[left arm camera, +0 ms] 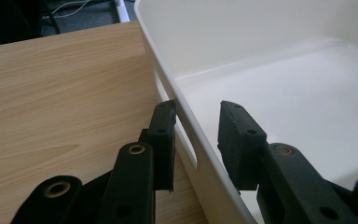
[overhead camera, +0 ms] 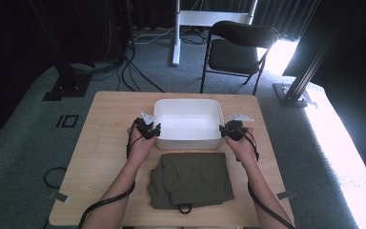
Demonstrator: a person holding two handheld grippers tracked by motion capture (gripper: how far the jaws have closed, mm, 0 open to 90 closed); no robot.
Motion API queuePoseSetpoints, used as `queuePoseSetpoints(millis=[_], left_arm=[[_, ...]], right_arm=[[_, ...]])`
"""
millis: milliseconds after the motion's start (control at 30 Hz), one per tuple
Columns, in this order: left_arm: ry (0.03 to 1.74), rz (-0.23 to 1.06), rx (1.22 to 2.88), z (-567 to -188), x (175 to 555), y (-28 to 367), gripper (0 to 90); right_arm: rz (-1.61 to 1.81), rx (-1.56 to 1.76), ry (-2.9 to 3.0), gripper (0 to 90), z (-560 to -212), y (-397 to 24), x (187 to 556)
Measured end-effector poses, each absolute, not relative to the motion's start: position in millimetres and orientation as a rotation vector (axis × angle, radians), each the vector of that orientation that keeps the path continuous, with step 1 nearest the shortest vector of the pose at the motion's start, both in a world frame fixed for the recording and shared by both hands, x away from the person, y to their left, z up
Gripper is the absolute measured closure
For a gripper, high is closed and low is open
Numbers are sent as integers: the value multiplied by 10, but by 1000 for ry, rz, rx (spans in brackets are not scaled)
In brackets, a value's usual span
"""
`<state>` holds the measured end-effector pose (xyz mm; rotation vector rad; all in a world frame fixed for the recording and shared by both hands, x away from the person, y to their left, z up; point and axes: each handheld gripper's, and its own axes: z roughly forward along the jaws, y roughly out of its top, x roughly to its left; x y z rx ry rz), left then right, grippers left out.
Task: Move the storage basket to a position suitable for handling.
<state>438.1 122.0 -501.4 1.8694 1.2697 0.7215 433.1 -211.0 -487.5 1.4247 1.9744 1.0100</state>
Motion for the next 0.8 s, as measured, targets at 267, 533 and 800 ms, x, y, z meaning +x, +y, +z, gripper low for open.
queuePoseSetpoints(millis=[267,533,800], left_arm=[[1259,695,1871,-5015,4442,1092,688],[1250,685,1884,-5005,4509,995,688],[1251,681,1881,-5006,4518,966,690]], right_arm=[[994,1456,1949,753,-4873,-2232,4322],[986,1486,1939,772,-4865,-2346,4378],[988,1498,1927,779,-4868,-2376,4388]])
